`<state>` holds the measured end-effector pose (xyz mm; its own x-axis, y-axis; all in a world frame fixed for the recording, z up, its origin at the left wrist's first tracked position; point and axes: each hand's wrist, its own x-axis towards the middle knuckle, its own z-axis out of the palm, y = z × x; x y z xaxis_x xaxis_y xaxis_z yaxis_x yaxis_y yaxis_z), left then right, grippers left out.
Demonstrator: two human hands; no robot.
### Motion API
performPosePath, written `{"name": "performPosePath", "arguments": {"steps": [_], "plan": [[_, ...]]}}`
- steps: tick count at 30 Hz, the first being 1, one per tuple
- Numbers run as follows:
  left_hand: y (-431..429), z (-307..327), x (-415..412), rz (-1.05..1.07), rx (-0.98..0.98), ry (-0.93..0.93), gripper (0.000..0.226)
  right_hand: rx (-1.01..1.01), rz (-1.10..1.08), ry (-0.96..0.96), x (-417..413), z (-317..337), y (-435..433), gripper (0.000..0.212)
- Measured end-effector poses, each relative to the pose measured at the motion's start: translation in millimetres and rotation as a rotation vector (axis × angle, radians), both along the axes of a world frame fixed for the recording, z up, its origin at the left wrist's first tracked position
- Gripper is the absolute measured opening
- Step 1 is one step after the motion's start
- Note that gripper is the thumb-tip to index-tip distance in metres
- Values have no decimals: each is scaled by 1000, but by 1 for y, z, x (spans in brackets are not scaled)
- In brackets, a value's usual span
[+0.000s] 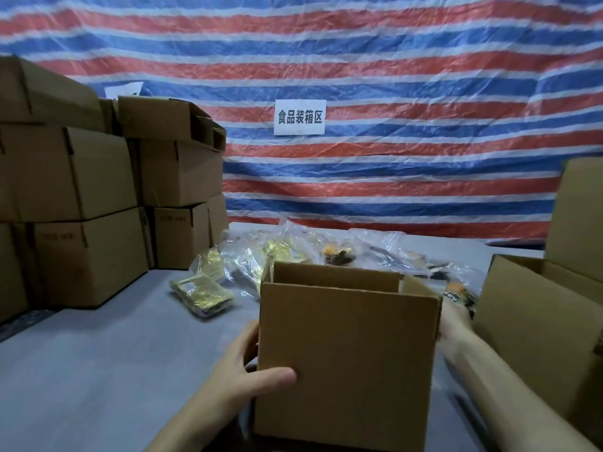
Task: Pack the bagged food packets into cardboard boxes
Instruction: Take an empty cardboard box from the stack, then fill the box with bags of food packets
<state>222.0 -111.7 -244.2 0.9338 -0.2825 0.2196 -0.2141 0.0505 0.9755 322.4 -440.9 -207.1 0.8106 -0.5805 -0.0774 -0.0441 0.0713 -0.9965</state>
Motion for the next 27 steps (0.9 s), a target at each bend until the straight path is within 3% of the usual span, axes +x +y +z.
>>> {"name": "performPosePath", "arguments": {"steps": [3, 6, 9, 19, 27], "plan": [[0, -1, 2, 6, 11, -3, 105, 0, -4, -18, -3, 11, -5, 4], [-1, 2, 0, -44, 33, -5, 94, -21, -54, -74, -2, 26, -16, 23], [-3, 2, 0, -8, 68, -17, 106, -14, -117, -170, -6, 41, -17, 14], [-14, 3, -3, -17, 94, -46, 107, -89, -198, -470, -32, 80, -4, 40], [-19, 5, -9, -93, 90, -79, 93, 210, -79, -841, -70, 119, 15, 29]]}}
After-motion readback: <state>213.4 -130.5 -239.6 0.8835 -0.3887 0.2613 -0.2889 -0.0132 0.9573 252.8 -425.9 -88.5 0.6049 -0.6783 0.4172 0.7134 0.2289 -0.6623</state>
